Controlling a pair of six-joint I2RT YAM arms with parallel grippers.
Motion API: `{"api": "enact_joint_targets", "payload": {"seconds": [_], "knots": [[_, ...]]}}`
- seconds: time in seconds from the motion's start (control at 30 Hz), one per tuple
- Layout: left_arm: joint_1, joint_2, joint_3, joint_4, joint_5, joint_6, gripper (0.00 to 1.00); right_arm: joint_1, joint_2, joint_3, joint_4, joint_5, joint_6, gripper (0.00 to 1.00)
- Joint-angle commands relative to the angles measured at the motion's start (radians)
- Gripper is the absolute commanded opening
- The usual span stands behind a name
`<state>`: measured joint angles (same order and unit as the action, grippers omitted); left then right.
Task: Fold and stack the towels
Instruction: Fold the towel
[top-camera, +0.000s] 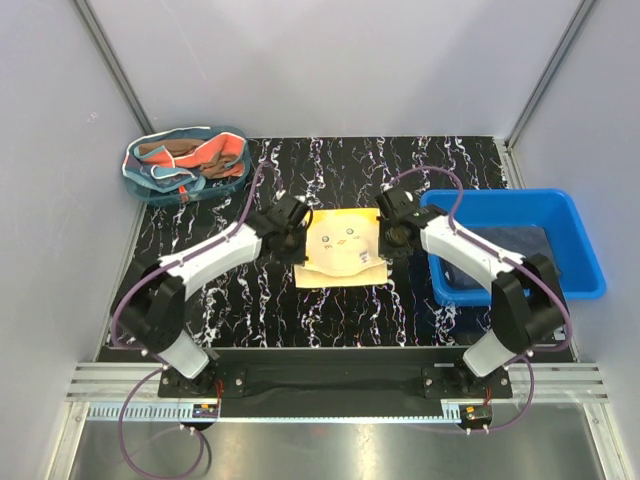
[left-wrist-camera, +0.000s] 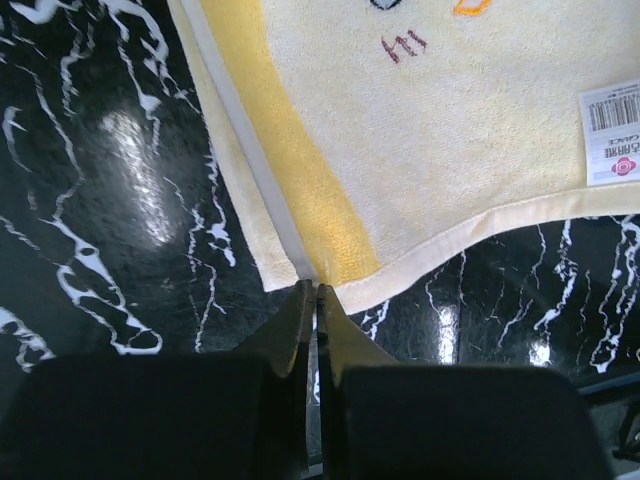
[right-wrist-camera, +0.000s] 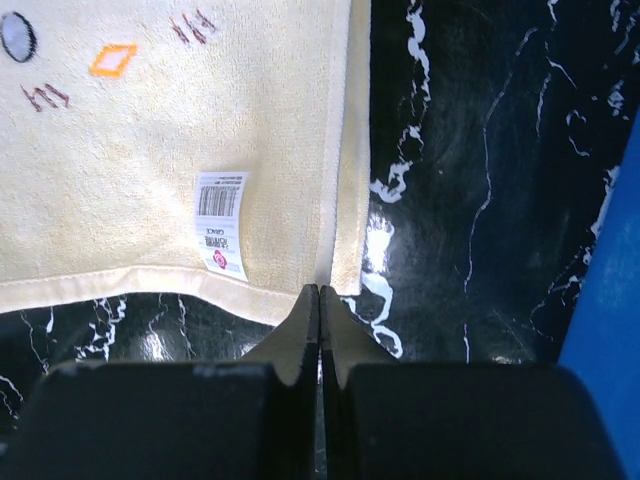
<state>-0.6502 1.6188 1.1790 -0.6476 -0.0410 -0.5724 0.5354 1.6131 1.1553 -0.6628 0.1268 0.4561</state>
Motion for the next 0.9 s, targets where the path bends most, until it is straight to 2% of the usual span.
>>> {"api": "enact_joint_targets", "payload": {"seconds": [0.0, 0.2, 0.33, 0.67, 0.87], "knots": [[-0.012, -0.079, -0.152, 0.135, 0.084, -0.06, 0.0, 0.009, -0.088, -0.086, 0.041, -0.003, 0.01, 0.0], [-0.019, -0.007, -0.239, 0.232, 0.079, -0.052, 0.0, 0.009, -0.071, -0.229, 0.152, -0.013, 0.039, 0.0], [-0.02, -0.026, -0.265, 0.247, 0.075, -0.055, 0.0, 0.009, -0.084, -0.281, 0.173, -0.016, 0.036, 0.0], [-0.02, -0.062, -0.272, 0.218, 0.044, -0.046, 0.0, 0.008, -0.105, -0.322, 0.216, -0.062, 0.052, 0.0], [-0.022, -0.094, -0.225, 0.143, -0.002, -0.05, 0.0, 0.009, -0.162, -0.289, 0.166, -0.078, 0.052, 0.0]]}}
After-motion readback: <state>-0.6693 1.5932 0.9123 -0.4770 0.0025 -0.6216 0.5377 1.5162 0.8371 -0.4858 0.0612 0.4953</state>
